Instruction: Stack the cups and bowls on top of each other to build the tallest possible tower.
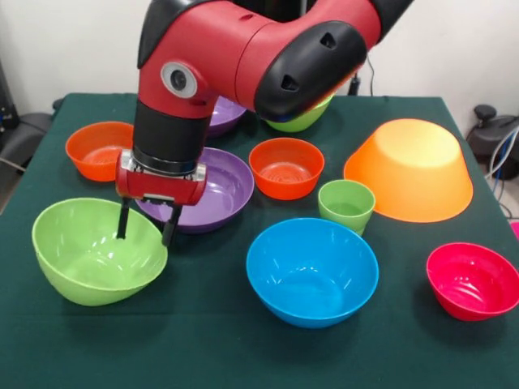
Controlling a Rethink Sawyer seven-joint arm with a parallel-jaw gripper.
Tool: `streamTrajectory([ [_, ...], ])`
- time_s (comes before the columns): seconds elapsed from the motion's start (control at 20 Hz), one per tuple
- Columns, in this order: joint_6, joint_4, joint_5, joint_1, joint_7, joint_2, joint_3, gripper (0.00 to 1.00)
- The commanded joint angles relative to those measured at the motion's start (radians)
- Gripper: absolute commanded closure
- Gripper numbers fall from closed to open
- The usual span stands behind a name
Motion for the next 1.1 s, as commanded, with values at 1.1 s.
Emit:
streamTrajectory([
  [1.1,-0.361,0.144,0.005,0.156,0.000,-0.272,0.085,0.00],
])
